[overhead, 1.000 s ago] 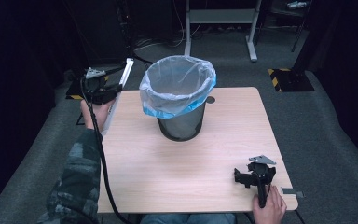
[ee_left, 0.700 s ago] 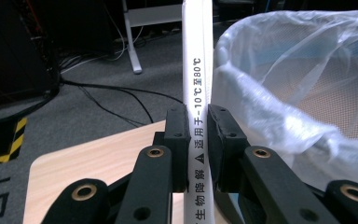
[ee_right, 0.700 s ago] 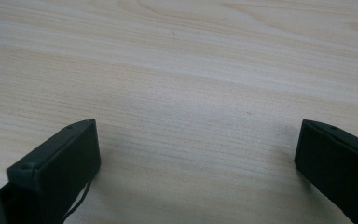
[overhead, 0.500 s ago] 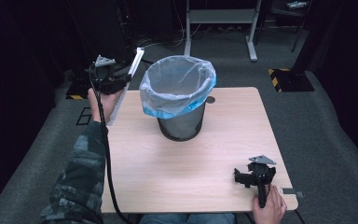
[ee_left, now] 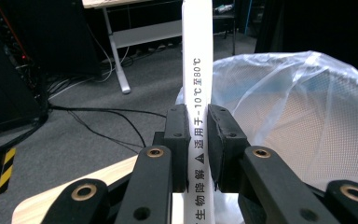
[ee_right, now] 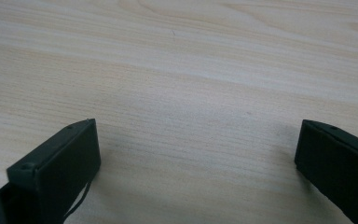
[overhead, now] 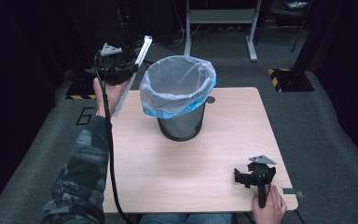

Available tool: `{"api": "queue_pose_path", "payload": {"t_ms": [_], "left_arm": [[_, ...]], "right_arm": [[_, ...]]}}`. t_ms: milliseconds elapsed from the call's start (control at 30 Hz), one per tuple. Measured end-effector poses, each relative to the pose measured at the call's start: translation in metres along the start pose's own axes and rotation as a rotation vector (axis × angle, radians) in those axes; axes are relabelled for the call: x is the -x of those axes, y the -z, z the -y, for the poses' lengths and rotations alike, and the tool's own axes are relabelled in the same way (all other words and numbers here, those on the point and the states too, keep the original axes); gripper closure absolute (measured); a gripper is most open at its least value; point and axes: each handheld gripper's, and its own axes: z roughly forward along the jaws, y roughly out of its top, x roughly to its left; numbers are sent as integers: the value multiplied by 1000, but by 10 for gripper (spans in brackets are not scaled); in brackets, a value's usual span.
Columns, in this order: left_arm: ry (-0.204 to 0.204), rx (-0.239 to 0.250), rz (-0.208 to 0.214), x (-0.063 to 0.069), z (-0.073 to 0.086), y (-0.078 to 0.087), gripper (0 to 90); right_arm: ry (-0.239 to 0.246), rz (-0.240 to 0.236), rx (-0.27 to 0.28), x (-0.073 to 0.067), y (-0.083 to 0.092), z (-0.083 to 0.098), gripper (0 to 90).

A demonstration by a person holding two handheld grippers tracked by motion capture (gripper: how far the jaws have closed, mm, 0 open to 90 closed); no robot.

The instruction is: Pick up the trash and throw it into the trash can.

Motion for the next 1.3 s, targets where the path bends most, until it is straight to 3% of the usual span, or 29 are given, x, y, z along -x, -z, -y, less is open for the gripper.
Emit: {"api": "queue_pose_path", "payload": {"t_ms": [533,1300], "left_arm": [[-56,18,46,28,-33,-19,788],[-82,60,103,67,-62,-57,787]], "right_arm": [[0,1,0,0,0,0,0],[1,-1,-1,0,0,0,0]]}}
